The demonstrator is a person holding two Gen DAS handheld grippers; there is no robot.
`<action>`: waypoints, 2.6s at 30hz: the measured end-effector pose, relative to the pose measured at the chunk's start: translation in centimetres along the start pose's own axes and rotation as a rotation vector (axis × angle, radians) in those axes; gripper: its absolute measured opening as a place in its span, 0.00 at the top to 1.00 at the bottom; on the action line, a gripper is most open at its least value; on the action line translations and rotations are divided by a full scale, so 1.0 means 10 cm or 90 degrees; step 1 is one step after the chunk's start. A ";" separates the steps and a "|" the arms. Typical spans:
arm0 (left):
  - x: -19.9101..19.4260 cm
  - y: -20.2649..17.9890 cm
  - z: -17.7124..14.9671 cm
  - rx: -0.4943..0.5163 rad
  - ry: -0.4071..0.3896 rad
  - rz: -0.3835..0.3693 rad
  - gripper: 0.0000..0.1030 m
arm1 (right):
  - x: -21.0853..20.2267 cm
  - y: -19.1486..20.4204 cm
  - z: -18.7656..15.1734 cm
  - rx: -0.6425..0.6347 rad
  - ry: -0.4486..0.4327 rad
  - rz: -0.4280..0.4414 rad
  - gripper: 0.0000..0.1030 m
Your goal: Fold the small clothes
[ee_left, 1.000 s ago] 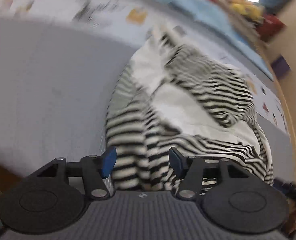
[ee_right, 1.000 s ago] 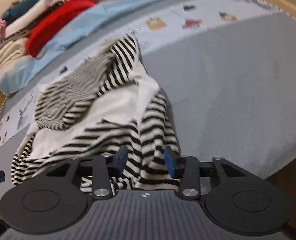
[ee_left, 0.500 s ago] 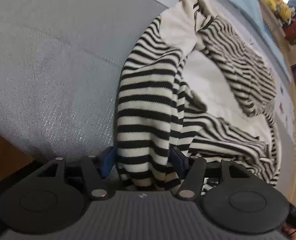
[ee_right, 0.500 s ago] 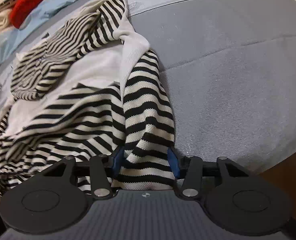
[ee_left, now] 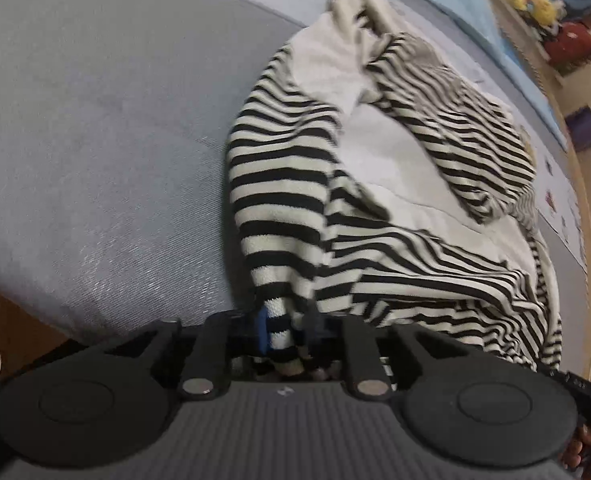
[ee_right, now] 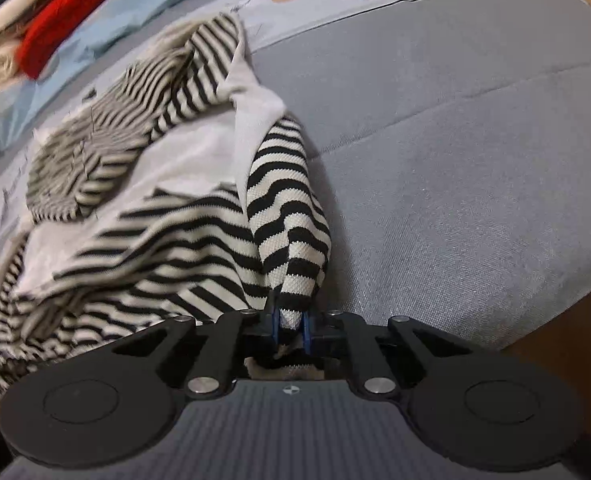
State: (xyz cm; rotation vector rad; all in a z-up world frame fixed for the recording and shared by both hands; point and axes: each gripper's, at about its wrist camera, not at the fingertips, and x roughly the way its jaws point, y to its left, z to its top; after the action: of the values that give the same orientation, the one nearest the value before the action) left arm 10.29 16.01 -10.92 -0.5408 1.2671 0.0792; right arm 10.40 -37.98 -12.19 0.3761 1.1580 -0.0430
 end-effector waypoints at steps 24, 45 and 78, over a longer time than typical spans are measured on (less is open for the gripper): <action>-1.23 -0.52 -0.10 0.180 -0.125 -0.083 0.94 | -1.07 -0.06 0.25 0.063 -0.137 0.158 0.94; -1.20 -0.53 0.43 0.095 -0.105 -0.115 0.94 | -1.48 -0.10 0.25 0.120 -0.133 0.177 0.94; 0.37 -1.05 1.26 0.158 -0.053 -0.029 0.81 | 0.54 0.68 1.42 -0.040 -0.015 0.080 0.58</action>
State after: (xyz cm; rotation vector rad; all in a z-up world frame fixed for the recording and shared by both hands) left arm 26.21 11.41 -8.28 -0.3486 1.1626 -0.0925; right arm 26.70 -35.13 -10.35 0.3912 1.1083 0.0987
